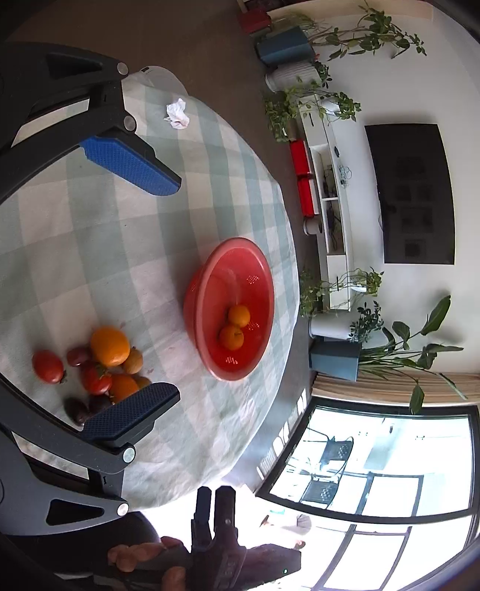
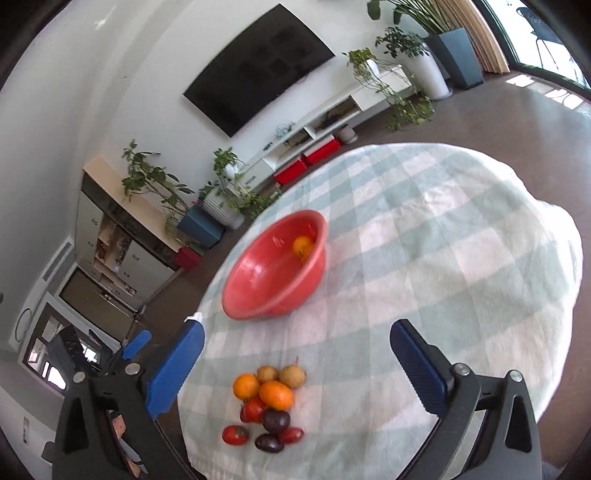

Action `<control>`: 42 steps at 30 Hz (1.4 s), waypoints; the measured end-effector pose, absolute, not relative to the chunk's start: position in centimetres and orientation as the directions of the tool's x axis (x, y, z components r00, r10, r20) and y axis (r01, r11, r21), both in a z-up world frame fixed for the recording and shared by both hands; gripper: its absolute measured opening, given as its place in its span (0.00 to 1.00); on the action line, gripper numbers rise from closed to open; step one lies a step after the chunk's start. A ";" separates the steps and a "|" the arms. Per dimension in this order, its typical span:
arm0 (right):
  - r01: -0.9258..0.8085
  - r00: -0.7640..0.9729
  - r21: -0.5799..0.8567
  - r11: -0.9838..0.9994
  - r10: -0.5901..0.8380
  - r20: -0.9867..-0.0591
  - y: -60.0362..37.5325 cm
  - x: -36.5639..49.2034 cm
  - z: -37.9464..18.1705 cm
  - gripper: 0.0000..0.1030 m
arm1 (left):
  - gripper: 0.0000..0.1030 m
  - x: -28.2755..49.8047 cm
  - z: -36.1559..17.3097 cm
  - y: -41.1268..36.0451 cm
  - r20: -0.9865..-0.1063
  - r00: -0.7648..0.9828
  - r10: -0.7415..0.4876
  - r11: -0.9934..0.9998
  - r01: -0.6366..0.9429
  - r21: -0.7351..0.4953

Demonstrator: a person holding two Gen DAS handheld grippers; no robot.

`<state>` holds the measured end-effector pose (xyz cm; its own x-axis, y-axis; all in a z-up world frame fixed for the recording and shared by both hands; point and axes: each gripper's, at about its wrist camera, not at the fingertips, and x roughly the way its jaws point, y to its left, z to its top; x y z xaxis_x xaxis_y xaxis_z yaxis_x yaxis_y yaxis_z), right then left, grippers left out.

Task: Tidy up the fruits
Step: 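Withdraw both tools from the bowl back toward the fruit pile, then close the left tool on the red tomato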

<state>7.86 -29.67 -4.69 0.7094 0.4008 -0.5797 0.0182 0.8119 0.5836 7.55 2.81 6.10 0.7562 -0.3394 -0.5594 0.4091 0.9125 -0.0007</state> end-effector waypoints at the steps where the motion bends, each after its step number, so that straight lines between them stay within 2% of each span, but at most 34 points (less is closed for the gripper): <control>1: 0.062 0.692 0.537 0.841 0.352 -0.630 -29.6 7.4 -5.0 0.99 | 1.00 6.7 5.9 2.7 -0.566 0.751 -0.339 0.908 0.418 0.011; 3: 0.089 0.662 0.513 0.854 0.334 -0.671 -29.5 6.8 -5.6 0.98 | 1.00 5.5 5.0 2.3 -0.603 0.714 -0.354 0.891 0.453 0.013; 6: 0.064 0.633 0.541 0.839 0.385 -0.671 -28.8 5.5 -6.3 0.98 | 1.00 4.1 3.0 1.8 -0.658 0.640 -0.396 0.853 0.522 -0.005; 11: -0.022 0.614 0.438 0.899 0.358 -0.703 -25.4 3.5 -6.3 0.97 | 1.00 3.3 0.8 0.4 -0.729 0.557 -0.398 0.800 0.600 0.022; 16: -0.063 0.592 0.348 0.935 0.316 -0.741 -22.3 3.0 -6.6 0.86 | 1.00 4.1 -0.6 -1.1 -0.774 0.500 -0.388 0.746 0.664 0.055; 19: -0.107 0.589 0.297 0.949 0.301 -0.750 -20.4 2.4 -7.0 0.86 | 0.98 4.9 -1.6 -1.7 -0.798 0.460 -0.388 0.720 0.692 0.049; 22: -0.139 0.577 0.260 0.956 0.291 -0.763 -19.0 2.2 -7.7 0.86 | 0.82 5.4 -2.7 -2.1 -0.822 0.418 -0.388 0.696 0.717 0.036; 24: -0.149 0.568 0.252 0.956 0.291 -0.770 -18.5 2.0 -8.1 0.85 | 0.62 5.7 -3.2 -2.4 -0.837 0.387 -0.387 0.683 0.730 0.022; 28: -0.158 0.559 0.242 0.957 0.289 -0.777 -18.0 2.0 -8.4 0.79 | 0.59 6.2 -3.6 -2.8 -0.846 0.367 -0.386 0.664 0.747 0.021; 32: -0.170 0.550 0.239 0.956 0.293 -0.782 -17.6 2.0 -8.7 0.70 | 0.43 6.8 -4.3 -3.3 -0.865 0.334 -0.375 0.651 0.759 0.011; 35: -0.173 0.544 0.242 0.955 0.298 -0.785 -17.5 2.1 -9.0 0.66 | 0.42 7.0 -4.7 -3.6 -0.870 0.323 -0.372 0.648 0.762 0.005; 37: -0.175 0.542 0.244 0.954 0.300 -0.785 -17.5 2.2 -9.1 0.65 | 0.31 7.1 -4.7 -3.5 -0.869 0.317 -0.380 0.650 0.759 -0.007; 42: -0.182 0.540 0.246 0.952 0.306 -0.784 -17.4 2.2 -9.3 0.62 | 0.27 7.3 -4.7 -3.2 -0.866 0.318 -0.387 0.664 0.748 -0.022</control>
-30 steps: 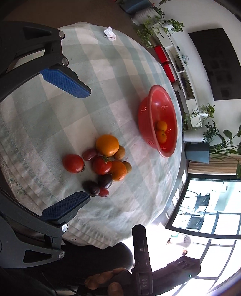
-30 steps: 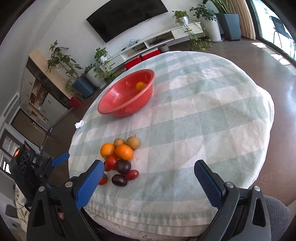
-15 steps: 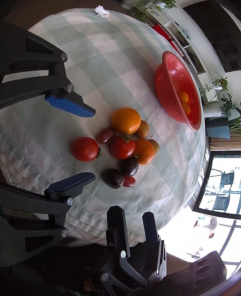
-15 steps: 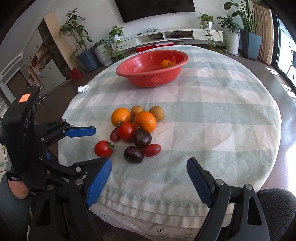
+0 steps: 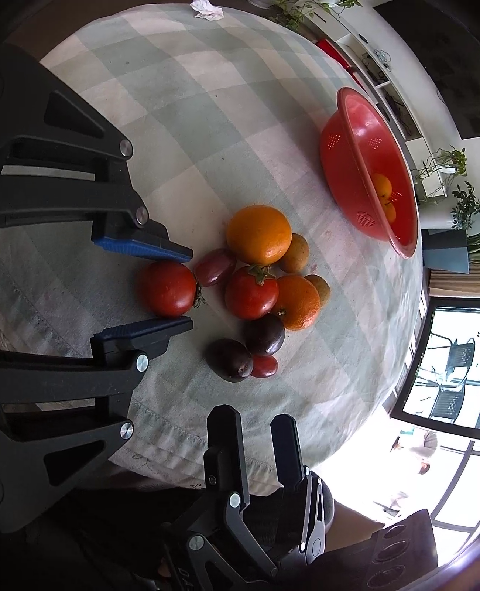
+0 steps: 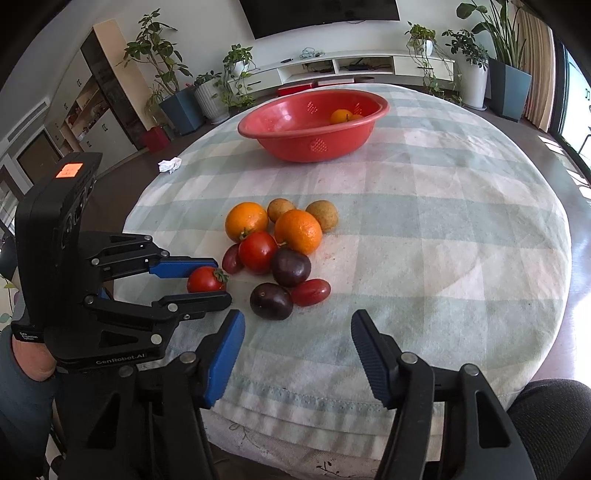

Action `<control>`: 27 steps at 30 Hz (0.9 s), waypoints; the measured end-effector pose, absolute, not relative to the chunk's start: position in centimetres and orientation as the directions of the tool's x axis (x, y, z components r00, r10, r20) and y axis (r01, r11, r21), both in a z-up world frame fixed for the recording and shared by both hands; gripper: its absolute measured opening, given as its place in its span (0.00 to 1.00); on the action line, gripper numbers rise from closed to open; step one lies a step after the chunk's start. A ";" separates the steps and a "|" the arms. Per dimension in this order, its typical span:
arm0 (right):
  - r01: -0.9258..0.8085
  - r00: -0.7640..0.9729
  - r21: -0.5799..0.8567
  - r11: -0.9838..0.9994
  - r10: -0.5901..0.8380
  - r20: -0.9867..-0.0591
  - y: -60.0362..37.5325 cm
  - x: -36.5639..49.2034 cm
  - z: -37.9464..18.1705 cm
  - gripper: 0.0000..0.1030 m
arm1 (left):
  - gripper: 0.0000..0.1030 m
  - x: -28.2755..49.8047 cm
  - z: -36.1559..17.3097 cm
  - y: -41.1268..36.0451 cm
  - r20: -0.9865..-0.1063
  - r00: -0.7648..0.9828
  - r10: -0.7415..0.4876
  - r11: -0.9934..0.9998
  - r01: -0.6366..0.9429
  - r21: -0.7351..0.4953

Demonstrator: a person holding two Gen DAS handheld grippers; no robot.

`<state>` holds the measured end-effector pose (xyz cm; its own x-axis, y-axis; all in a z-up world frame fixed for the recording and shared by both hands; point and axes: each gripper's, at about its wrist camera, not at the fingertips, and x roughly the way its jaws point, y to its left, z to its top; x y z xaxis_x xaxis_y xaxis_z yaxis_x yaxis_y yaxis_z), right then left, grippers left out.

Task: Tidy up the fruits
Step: 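Close the left tool on the red tomato, then grasp the dark plum with the right tool while the left tool holds the tomato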

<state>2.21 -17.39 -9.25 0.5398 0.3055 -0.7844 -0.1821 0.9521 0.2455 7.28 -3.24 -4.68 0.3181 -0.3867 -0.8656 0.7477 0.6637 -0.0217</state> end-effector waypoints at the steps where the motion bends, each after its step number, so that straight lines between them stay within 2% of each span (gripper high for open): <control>1: -0.183 0.539 0.247 0.952 0.307 -0.784 -17.4 2.2 -9.3 0.61 | 0.27 7.3 -4.7 -3.3 -0.866 0.319 -0.385 0.664 0.748 -0.020; 16: -0.209 0.498 0.286 0.935 0.353 -0.792 -15.6 3.3 -10.2 0.47 | 0.27 6.3 -3.3 -1.0 -0.842 0.345 -0.415 0.706 0.706 -0.060; 27: -0.208 0.486 0.228 0.951 0.303 -0.820 -14.3 4.5 -10.5 0.46 | 0.27 6.1 -2.8 0.3 -0.820 0.369 -0.437 0.731 0.677 -0.085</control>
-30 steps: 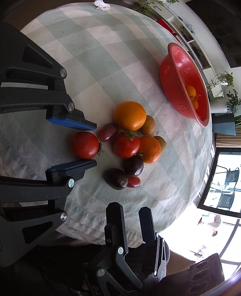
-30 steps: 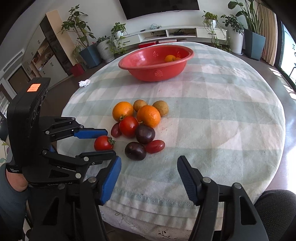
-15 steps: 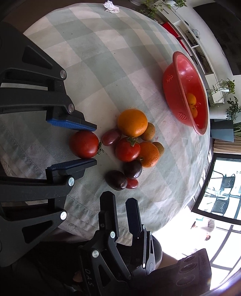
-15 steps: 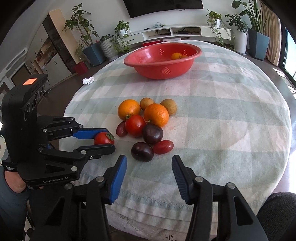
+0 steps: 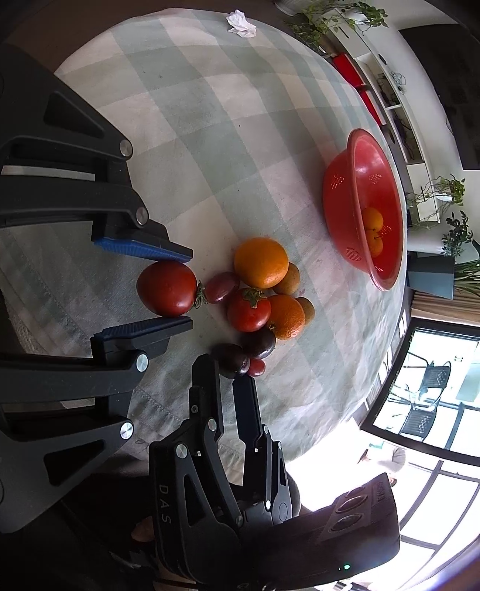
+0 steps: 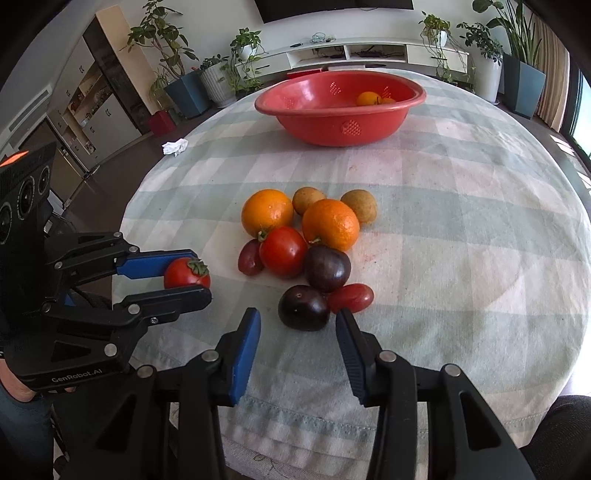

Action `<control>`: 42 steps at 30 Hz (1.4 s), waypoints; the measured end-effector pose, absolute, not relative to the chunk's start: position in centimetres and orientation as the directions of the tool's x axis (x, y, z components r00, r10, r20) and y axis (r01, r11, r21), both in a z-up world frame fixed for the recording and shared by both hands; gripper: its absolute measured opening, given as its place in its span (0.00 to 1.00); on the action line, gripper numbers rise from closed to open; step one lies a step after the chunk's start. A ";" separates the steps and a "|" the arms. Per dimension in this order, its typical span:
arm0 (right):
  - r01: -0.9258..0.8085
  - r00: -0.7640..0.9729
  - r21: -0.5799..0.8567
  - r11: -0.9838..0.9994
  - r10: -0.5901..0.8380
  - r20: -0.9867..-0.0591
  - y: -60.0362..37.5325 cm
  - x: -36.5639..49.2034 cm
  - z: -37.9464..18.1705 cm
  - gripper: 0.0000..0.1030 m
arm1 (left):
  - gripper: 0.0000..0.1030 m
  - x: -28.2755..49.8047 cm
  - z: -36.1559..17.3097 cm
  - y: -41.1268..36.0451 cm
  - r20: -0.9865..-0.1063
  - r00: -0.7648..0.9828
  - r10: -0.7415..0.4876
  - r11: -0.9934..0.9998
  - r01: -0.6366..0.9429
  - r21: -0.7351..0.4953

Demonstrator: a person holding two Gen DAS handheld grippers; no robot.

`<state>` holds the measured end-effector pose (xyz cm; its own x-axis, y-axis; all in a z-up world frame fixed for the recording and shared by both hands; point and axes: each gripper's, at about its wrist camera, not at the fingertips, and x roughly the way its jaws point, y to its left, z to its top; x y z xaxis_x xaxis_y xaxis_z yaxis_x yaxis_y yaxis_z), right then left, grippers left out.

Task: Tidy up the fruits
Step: 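Grasp the dark plum with the right tool while the left tool holds the tomato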

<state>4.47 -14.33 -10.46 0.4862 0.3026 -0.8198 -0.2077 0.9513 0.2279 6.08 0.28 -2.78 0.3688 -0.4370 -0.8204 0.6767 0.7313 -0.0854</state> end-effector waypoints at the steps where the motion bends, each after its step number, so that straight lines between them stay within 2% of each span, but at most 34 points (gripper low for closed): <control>1: -0.206 0.487 0.218 0.954 0.293 -0.823 -14.3 4.5 -10.4 0.45 | 0.27 6.1 -2.7 0.4 -0.818 0.372 -0.439 0.733 0.674 -0.087; 10: -0.216 0.501 0.140 0.966 0.233 -0.834 -13.3 4.5 -10.0 0.44 | 0.27 6.0 -2.4 1.1 -0.798 0.385 -0.463 0.742 0.661 -0.111; 21: -0.245 0.540 -0.043 0.969 0.099 -0.836 -11.4 4.4 -10.3 0.44 | 0.27 5.7 -2.1 1.8 -0.780 0.397 -0.483 0.746 0.654 -0.129; 26: -0.250 0.537 -0.083 0.965 0.067 -0.841 -11.2 4.3 -10.7 0.36 | 0.27 5.7 -2.1 1.9 -0.781 0.398 -0.482 0.746 0.653 -0.128; 29: -0.246 0.534 -0.062 0.967 0.082 -0.842 -11.6 4.4 -10.5 0.32 | 0.27 5.7 -2.1 1.9 -0.781 0.398 -0.481 0.747 0.653 -0.128; 33: -0.248 0.535 -0.048 0.968 0.096 -0.839 -11.8 4.3 -10.5 0.31 | 0.27 5.6 -2.2 1.8 -0.782 0.399 -0.479 0.748 0.652 -0.126; 42: -0.257 0.533 0.085 0.963 0.215 -0.819 -12.8 3.4 -8.8 0.31 | 0.27 5.9 -2.3 1.9 -0.783 0.400 -0.477 0.753 0.644 -0.131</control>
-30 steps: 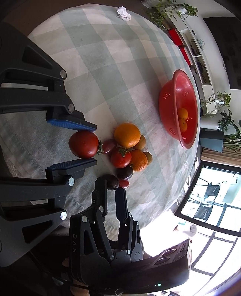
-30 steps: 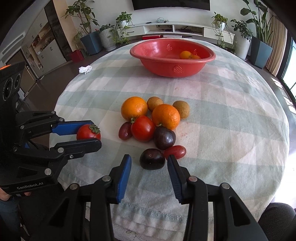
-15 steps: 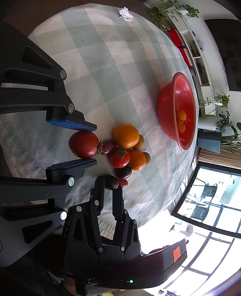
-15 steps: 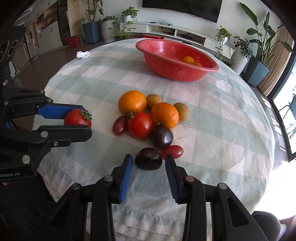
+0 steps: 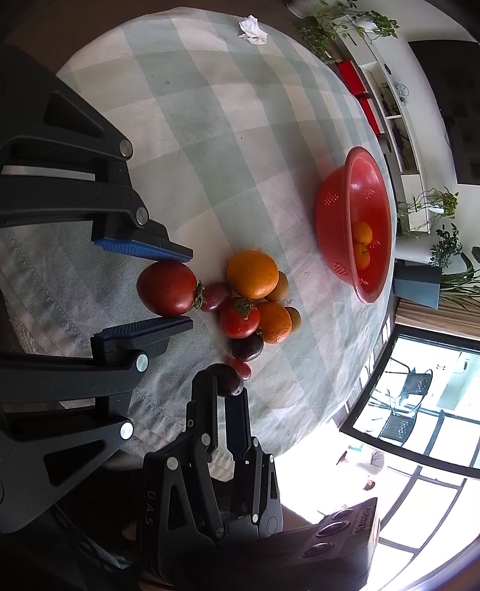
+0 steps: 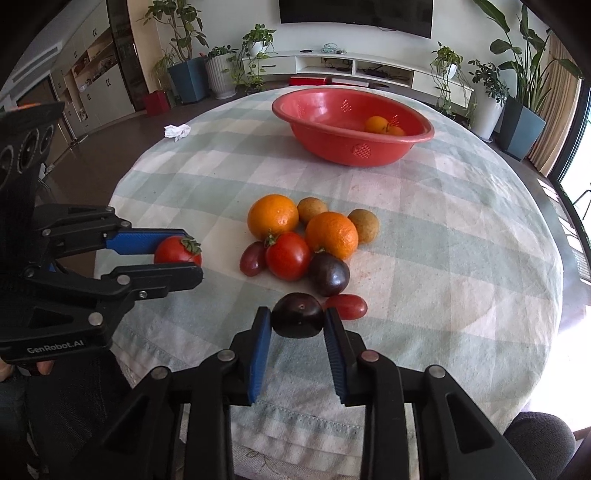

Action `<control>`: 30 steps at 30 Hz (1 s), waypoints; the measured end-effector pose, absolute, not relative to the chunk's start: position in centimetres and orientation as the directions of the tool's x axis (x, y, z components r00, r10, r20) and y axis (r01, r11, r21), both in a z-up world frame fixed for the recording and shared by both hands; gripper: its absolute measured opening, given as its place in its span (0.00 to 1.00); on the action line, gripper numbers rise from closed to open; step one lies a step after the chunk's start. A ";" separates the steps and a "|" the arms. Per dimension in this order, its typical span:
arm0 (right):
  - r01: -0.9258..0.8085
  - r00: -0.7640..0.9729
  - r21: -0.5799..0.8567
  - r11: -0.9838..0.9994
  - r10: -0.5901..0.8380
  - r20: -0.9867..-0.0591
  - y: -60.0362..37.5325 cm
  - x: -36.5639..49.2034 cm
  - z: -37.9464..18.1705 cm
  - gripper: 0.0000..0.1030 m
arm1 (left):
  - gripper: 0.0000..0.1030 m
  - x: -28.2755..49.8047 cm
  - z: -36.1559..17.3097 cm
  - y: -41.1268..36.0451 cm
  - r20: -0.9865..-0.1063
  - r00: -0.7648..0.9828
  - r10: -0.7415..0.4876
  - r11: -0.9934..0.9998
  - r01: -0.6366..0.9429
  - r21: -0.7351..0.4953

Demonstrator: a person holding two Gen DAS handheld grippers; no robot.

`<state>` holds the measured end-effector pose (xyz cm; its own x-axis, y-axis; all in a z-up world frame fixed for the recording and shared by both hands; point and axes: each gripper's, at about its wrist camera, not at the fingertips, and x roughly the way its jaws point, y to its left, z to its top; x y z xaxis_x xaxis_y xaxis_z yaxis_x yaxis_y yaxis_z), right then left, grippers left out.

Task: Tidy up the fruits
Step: 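Grasp the dark plum with the right tool while the left tool holds the tomato, then carry tomato and plum into the red bowl and open both tools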

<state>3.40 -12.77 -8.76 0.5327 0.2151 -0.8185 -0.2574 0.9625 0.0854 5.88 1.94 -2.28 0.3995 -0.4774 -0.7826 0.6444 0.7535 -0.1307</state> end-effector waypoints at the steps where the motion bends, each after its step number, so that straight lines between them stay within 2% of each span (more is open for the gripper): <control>1: -0.257 0.536 0.100 0.961 0.228 -0.813 -12.9 3.4 -8.5 0.31 | 0.27 5.9 -2.3 2.0 -0.782 0.400 -0.478 0.754 0.643 -0.132; 10: -0.198 0.579 0.216 0.956 0.291 -0.762 -16.8 4.5 -6.4 0.31 | 0.27 6.9 -1.8 2.9 -0.763 0.393 -0.513 0.762 0.617 -0.195; 15: -0.158 0.636 0.242 0.957 0.286 -0.717 -19.9 6.6 -4.2 0.31 | 0.27 8.6 -0.1 3.0 -0.753 0.439 -0.490 0.780 0.607 -0.154; 22: -0.188 0.693 0.288 0.939 0.335 -0.638 -21.2 11.6 -0.4 0.31 | 0.27 14.5 4.4 1.8 -0.708 0.520 -0.477 0.794 0.601 -0.094; 26: -0.221 0.689 0.295 0.929 0.364 -0.627 -20.3 15.7 0.7 0.31 | 0.27 19.7 5.9 0.3 -0.712 0.547 -0.441 0.803 0.594 -0.042; 30: -0.251 0.654 0.277 0.927 0.374 -0.658 -18.9 20.1 0.1 0.31 | 0.27 24.6 6.0 -1.9 -0.741 0.541 -0.398 0.801 0.599 0.007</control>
<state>20.05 -18.87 0.13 0.6541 0.3737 -0.6577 -0.2512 0.9274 0.2772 24.59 -1.93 5.99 0.5410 -0.3978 -0.7409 0.5989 0.8008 0.0073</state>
